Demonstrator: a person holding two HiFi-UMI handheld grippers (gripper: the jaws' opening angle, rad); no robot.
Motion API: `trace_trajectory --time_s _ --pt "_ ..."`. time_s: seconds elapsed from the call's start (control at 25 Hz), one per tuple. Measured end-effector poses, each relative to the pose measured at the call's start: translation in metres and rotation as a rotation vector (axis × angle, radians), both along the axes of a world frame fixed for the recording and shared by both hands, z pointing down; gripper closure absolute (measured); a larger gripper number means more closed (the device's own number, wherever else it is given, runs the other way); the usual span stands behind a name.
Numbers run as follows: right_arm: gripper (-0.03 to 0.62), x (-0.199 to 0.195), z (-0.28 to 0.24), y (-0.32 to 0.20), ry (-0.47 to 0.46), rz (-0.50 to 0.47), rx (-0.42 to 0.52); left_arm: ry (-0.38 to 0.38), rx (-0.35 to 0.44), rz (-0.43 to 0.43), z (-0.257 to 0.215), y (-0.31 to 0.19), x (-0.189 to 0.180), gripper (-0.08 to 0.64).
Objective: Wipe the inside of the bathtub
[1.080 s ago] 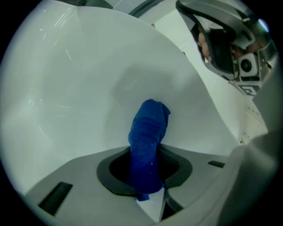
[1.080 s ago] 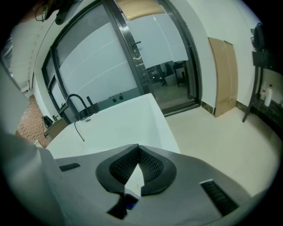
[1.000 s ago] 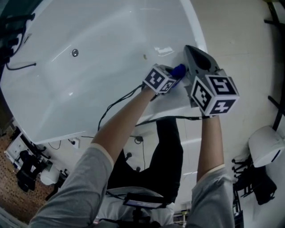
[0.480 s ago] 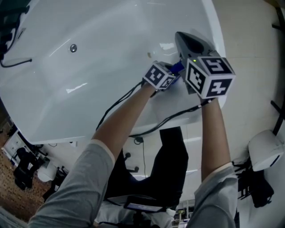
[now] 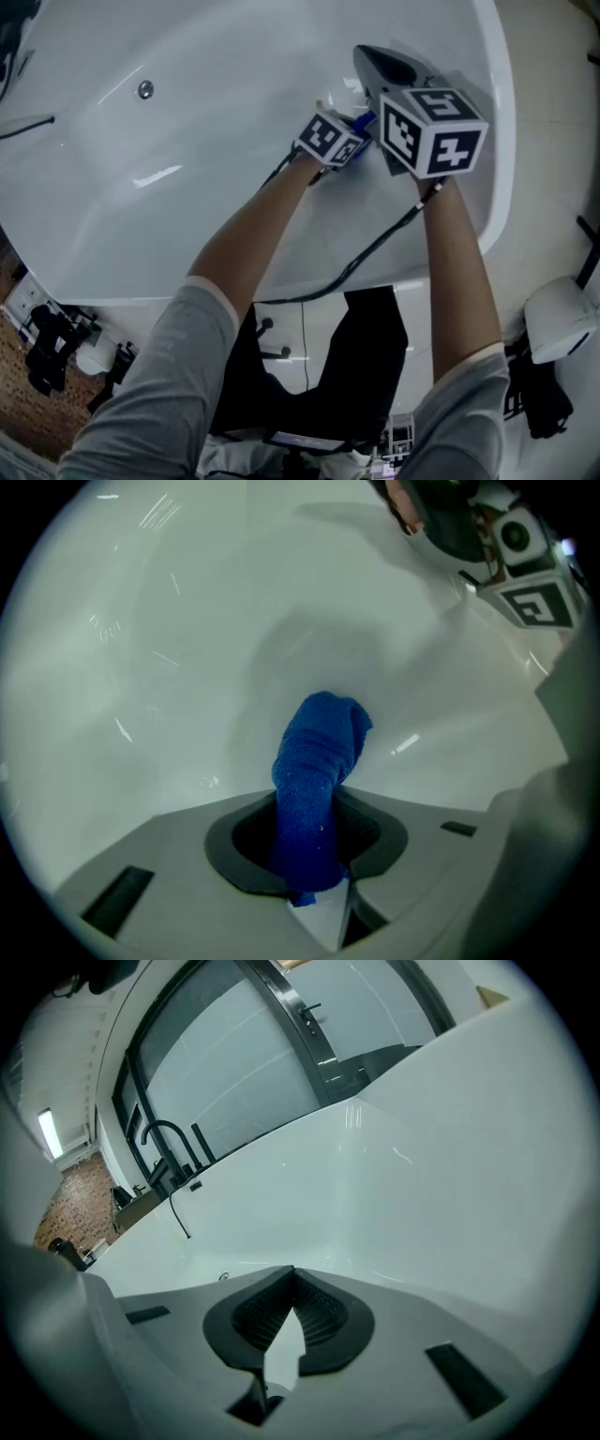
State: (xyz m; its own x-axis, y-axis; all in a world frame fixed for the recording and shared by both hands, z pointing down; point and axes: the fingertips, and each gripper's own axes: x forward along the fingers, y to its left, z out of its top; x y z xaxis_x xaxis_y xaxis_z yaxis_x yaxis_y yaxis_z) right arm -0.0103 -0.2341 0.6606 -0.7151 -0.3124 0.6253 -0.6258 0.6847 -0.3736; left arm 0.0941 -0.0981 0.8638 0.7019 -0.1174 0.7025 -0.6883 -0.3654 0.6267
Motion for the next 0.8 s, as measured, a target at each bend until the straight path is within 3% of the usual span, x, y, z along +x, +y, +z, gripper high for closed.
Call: trace_trajectory --time_s 0.28,0.44,0.72,0.76,0.8 --pt "0.583 -0.018 0.027 -0.003 -0.040 0.016 -0.022 -0.088 -0.004 0.074 0.042 0.005 -0.019 0.437" --pt "0.583 -0.019 0.048 0.000 -0.032 0.033 -0.037 -0.056 0.003 0.075 0.057 0.005 -0.014 0.439" --pt "0.583 -0.025 0.066 -0.002 -0.017 0.038 -0.045 -0.074 -0.006 0.117 0.090 0.007 -0.024 0.439" --pt "0.583 -0.027 0.064 -0.003 -0.023 0.040 -0.041 -0.107 -0.017 0.128 0.094 0.009 -0.032 0.439" --pt "0.583 -0.027 0.062 -0.004 -0.030 0.045 -0.040 -0.187 -0.043 0.148 0.101 0.015 -0.048 0.439"
